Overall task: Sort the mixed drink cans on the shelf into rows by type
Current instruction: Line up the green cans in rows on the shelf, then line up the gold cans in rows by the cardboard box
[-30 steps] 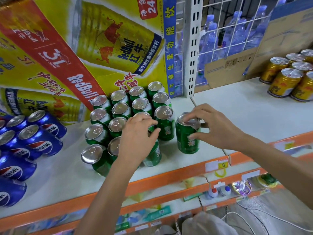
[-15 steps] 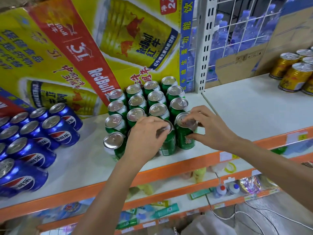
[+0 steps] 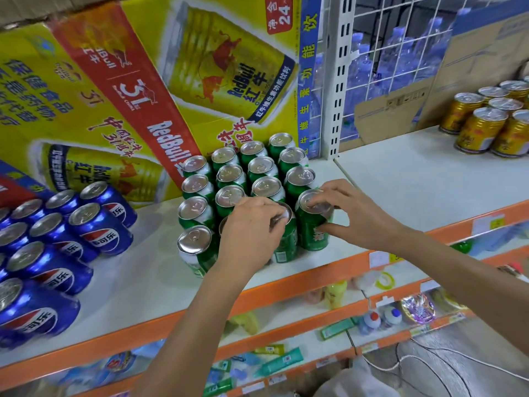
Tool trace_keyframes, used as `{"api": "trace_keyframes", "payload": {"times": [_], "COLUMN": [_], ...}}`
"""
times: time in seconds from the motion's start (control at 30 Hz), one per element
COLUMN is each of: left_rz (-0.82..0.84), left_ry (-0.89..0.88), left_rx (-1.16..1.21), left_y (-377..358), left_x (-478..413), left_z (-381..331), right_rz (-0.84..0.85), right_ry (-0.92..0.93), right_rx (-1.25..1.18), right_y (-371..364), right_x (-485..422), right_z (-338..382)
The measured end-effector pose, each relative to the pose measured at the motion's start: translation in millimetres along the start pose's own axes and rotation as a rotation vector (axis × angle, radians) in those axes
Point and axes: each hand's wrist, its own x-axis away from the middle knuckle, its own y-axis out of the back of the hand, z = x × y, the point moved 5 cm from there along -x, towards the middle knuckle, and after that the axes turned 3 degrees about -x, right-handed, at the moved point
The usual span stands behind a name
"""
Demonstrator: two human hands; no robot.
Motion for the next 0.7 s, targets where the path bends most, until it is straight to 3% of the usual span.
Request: {"api": "trace_keyframes", "payload": {"times": [0.2, 0.43, 0.7], "left_rz": [-0.177, -0.121, -0.01], "left_ry": [-0.073, -0.132, -0.125], "left_rx": [-0.033, 0.05, 0.107], "left_y": [7, -17, -84], "left_x": [-6, -35, -82], "left_z": [-26, -70, -149], "right_rz": [-0.009, 0.024, 0.074], "right_ry": [0.013, 0.048, -0.078], "right_rx": [0.055, 0.101, 0.134], "right_y": [18, 54, 126], "right_x": [8, 24, 63], "right_z": [-4, -20, -77]}}
